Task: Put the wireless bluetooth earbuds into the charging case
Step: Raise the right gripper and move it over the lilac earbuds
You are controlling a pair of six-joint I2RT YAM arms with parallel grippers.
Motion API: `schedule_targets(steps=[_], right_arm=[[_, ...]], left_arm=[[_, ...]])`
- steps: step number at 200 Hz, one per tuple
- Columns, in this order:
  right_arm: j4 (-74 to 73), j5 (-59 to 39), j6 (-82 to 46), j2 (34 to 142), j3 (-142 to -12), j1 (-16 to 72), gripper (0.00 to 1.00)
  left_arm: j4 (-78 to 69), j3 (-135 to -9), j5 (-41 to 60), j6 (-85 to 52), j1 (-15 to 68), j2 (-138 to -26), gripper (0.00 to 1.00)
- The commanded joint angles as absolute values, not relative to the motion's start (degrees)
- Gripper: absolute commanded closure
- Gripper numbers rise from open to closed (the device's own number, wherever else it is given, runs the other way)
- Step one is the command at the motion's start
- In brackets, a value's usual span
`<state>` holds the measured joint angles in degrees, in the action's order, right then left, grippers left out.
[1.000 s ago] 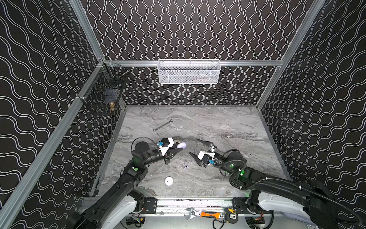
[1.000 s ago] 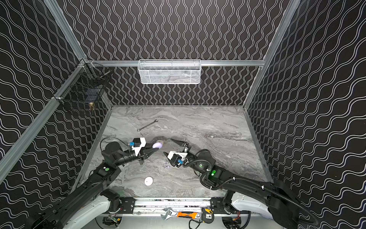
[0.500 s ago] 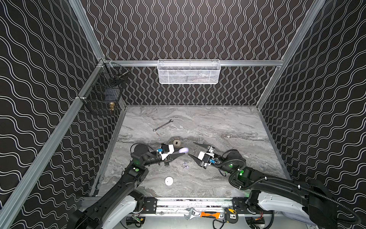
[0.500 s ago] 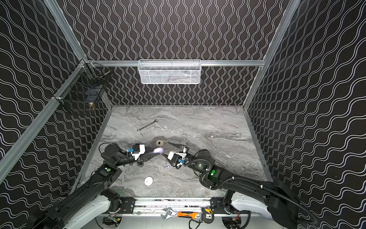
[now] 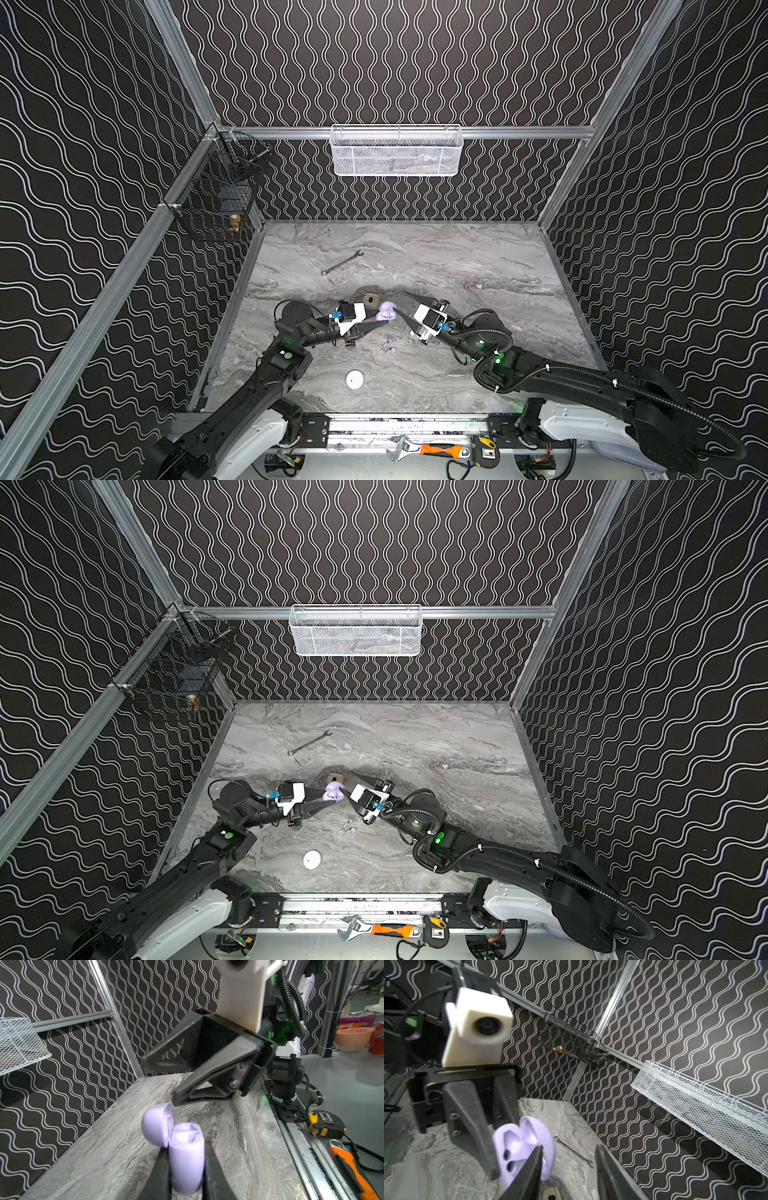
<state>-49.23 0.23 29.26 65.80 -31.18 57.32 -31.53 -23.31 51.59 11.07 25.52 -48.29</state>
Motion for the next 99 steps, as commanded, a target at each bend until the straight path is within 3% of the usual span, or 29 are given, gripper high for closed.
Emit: schedule_targets(steps=[1,58,99], right_arm=[[-53.1,4.1,27.5,66.2,-32.0,57.3,0.57],[-51.5,6.2,24.2,65.9,-33.6,57.3,0.55],[-41.3,18.7,13.6,59.1,-35.0,57.3,0.49]], left_arm=[[-33.1,-23.2,53.5,12.0,25.5,-47.7,1.00],[-38.2,-21.6,52.4,9.0,25.6,-47.7,1.00],[-42.6,-22.0,43.1,1.4,25.0,-49.4,1.00]])
